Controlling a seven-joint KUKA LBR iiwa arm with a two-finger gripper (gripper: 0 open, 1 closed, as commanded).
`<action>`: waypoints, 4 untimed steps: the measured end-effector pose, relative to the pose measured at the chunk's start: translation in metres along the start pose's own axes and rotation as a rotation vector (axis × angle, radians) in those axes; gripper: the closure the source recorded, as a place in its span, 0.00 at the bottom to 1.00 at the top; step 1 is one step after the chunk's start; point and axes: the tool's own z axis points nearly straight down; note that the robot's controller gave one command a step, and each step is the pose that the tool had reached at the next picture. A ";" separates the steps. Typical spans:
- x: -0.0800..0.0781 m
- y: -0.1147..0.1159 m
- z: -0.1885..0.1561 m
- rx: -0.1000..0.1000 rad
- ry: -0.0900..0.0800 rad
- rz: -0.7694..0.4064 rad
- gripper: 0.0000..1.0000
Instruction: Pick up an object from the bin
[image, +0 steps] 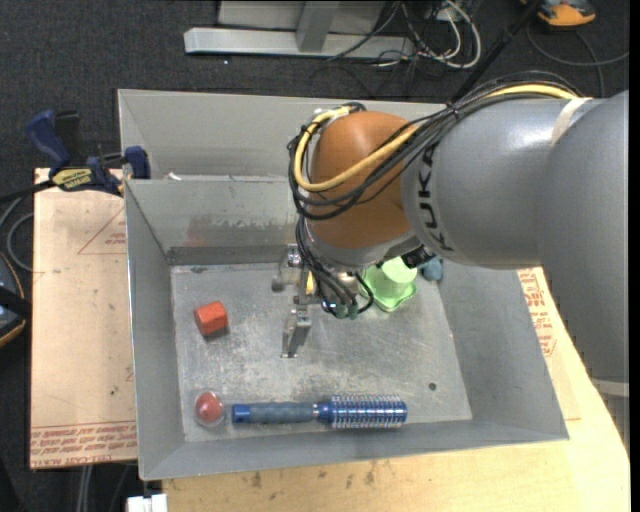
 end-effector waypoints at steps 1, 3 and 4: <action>0.067 0.088 0.019 -0.004 -0.002 -0.050 0.00; 0.077 0.044 0.085 -0.002 -0.011 -0.268 0.00; 0.075 0.044 0.083 -0.003 -0.014 -0.267 1.00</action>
Offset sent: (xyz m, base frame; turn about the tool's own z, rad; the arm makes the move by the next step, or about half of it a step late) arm -0.0630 0.0806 -0.0168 -0.0383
